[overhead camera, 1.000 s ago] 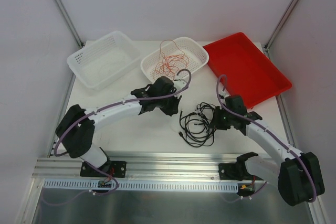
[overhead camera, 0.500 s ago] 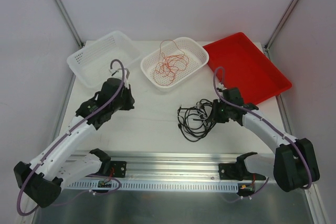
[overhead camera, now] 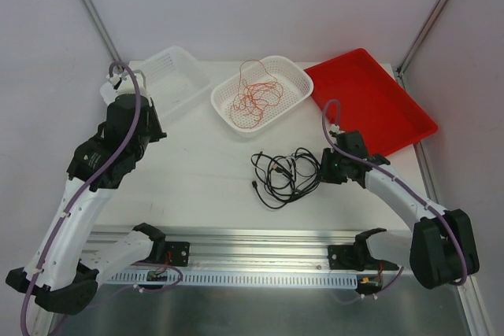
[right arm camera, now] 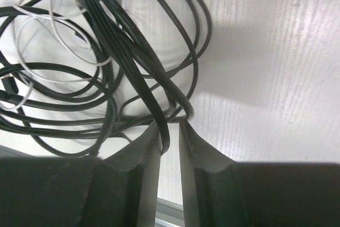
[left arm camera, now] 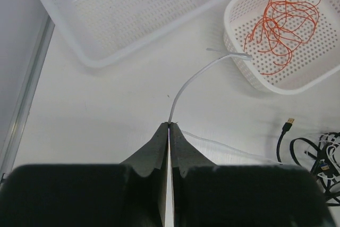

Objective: Untangle the cables

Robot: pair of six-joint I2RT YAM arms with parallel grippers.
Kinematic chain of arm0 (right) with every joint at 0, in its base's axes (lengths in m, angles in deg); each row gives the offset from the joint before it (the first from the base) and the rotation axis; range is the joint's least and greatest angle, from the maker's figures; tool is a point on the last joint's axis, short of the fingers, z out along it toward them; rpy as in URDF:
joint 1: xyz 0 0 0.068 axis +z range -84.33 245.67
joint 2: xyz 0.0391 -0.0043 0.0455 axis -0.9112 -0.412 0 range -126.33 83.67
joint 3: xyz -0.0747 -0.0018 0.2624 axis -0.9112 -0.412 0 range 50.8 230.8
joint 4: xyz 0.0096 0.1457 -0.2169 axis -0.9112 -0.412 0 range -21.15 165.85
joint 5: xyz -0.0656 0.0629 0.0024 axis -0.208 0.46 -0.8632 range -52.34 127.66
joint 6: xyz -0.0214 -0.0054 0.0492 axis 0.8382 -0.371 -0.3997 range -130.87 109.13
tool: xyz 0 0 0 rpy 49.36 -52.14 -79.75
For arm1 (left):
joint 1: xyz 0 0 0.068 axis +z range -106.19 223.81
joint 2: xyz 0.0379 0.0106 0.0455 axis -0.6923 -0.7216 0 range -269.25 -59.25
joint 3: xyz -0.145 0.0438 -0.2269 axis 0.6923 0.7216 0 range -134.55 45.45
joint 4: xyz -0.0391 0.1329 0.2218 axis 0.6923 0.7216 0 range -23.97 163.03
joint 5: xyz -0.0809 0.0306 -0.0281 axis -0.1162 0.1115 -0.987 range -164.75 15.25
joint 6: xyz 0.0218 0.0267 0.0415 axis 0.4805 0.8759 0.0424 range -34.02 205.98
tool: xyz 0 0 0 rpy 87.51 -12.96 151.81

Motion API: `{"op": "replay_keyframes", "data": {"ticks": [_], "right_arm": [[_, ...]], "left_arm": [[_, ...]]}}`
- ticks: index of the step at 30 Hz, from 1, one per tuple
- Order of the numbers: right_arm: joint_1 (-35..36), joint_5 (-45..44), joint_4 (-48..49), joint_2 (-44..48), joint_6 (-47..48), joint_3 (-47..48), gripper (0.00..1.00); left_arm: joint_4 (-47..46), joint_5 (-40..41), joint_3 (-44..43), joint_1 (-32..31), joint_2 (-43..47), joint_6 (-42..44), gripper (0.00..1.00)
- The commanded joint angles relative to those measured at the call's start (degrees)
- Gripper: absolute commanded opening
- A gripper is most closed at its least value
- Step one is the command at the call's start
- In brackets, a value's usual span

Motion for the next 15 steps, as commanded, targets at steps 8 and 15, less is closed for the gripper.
{"op": "replay_keyframes", "data": {"ticks": [8,15], "right_arm": [[-0.39,-1.33,-3.22,5.16,2.76,0.93,0.32],[1.45,1.66,-6.03,8.68,3.99,4.71,0.61]], "left_arm": [[3.33,-1.34,-4.69,0.78,-1.7,3.46,0.0],[-1.4,-18.75,15.69,0.69,-1.79,-8.76,0.0]]}}
